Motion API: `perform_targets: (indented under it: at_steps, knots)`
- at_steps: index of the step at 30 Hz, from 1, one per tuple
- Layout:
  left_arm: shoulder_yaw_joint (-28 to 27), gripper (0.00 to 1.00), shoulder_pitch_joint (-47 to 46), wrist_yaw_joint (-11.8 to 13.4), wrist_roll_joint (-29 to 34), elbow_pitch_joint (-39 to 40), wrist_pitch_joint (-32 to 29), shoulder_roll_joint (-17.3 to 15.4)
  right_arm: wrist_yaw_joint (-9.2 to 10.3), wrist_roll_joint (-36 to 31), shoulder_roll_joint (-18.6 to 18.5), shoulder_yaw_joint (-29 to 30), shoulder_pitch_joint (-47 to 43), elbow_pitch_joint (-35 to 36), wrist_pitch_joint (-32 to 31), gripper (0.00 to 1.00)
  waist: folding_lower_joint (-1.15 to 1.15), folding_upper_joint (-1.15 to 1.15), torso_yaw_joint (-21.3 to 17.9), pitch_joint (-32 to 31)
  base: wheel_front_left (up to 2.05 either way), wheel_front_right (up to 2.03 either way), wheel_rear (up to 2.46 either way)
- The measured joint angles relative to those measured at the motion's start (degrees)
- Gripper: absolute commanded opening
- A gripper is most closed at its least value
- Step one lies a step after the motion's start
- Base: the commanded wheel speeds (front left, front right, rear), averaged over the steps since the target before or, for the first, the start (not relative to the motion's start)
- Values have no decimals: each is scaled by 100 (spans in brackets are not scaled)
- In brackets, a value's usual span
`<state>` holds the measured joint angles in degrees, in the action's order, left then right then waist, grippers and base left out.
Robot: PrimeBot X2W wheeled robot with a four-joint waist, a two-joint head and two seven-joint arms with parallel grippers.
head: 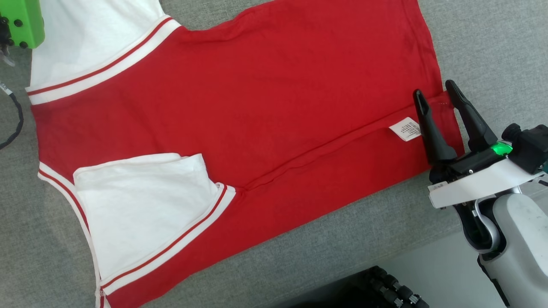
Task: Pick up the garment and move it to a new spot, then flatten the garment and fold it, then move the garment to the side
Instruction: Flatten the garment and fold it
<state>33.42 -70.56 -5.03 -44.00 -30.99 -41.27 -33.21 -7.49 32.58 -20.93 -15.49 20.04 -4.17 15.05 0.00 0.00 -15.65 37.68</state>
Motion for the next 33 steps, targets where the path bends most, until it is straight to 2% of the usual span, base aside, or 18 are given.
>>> perform_targets:
  at_steps: [7,10,13,17,21,27,28,33]
  knots:
    - [37,0,65,-45,-85,18,149,67,0,13,-79,103,81,-49,0,100,0,0,64,-181,0,0,0]
    - [70,0,108,-88,-134,131,256,138,0,53,-109,105,330,-297,-16,100,0,0,132,-299,0,0,0]
    - [115,0,227,-114,-210,331,316,178,0,44,3,233,724,-673,-319,100,0,0,214,-448,0,0,0]
    - [196,0,407,-154,-256,664,403,183,0,-226,224,359,1280,-1199,-913,100,0,0,325,-628,0,0,0]
    - [292,0,582,-162,-281,1022,380,167,1,-684,366,479,1863,-1862,-1829,100,-1,0,499,-755,0,0,0]
    - [390,0,716,-153,-283,1503,300,110,0,-1425,541,620,2635,-2431,-2955,100,-1,0,754,-836,0,0,0]
    - [405,0,734,-145,-283,1641,278,100,1,-1649,579,698,2817,-2609,-3306,100,0,0,822,-837,0,0,0]
    - [452,0,776,-102,-283,1870,243,94,0,-2035,617,1015,3150,-2899,-3806,100,-1,0,929,-795,0,0,0]
